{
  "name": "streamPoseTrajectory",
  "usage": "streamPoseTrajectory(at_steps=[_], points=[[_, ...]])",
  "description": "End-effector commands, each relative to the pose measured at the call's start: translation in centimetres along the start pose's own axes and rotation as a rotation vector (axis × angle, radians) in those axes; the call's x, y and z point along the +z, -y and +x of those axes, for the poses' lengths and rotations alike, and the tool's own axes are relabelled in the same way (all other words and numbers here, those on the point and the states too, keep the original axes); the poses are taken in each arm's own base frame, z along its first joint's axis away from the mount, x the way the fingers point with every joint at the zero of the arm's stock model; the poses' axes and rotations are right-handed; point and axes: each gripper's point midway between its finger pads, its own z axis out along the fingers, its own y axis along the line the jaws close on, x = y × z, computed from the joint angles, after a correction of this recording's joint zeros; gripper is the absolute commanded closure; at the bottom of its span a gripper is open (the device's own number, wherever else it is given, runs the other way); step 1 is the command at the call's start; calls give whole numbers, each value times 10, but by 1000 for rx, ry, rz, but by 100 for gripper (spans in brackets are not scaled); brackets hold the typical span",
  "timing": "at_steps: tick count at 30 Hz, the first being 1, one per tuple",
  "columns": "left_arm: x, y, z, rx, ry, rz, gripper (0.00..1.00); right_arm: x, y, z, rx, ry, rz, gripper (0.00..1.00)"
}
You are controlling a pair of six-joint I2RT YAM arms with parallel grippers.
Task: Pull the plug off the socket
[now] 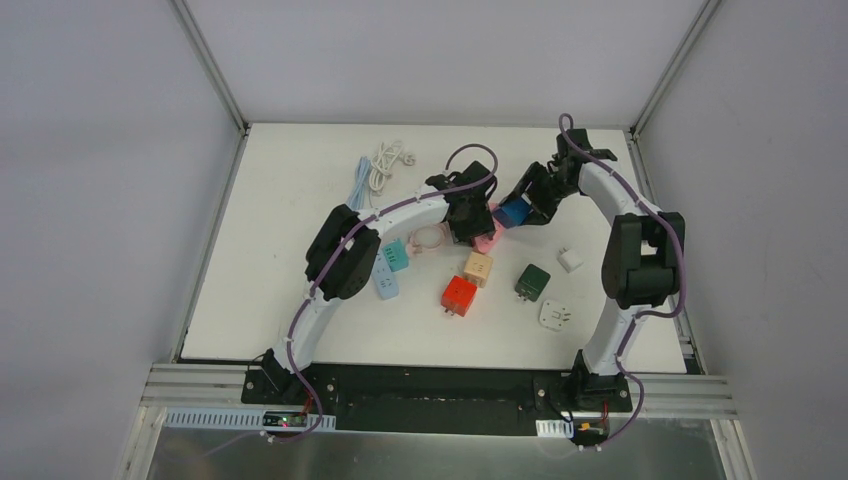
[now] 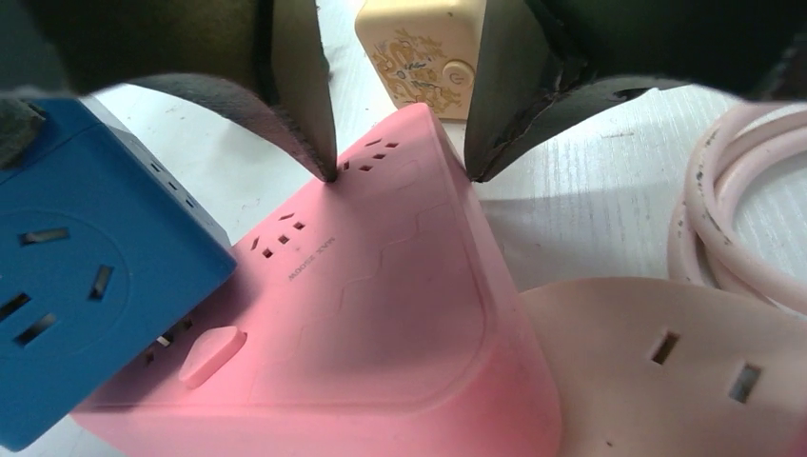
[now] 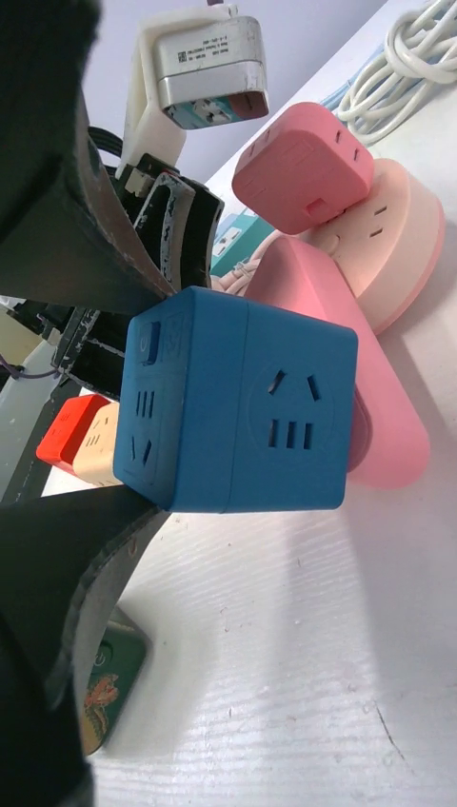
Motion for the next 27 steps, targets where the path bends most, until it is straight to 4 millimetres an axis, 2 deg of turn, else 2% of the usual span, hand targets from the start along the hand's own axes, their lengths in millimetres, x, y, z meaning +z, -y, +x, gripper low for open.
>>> streamPoseTrajectory(at_steps=[1,4,6,9,12,14,16,20,24,27], points=[[15,-29,2,-8,-13,-93,52,-49,-69,26,-39,-74,-300,100],[13,-39,2,-4,-12,-134,60,-45,-58,19,14,-48,-227,100],[12,-45,3,0,-16,-160,63,-41,-44,13,39,-20,-109,100],[13,-50,6,3,-27,-181,65,-34,-27,9,26,-17,48,100],[12,-53,7,12,-34,-200,66,-29,-21,8,18,-9,98,100],[12,-54,7,17,-35,-207,66,-29,-27,12,25,-39,62,100],[11,-54,7,17,-36,-209,67,-33,-42,19,31,-95,-47,100],[11,-54,7,17,-37,-208,68,-56,-74,16,-19,-64,-285,100],[11,-54,7,17,-37,-209,68,-68,-78,19,-71,-48,-366,100],[11,-54,7,16,-39,-209,68,-61,-66,13,-49,-2,-305,100]])
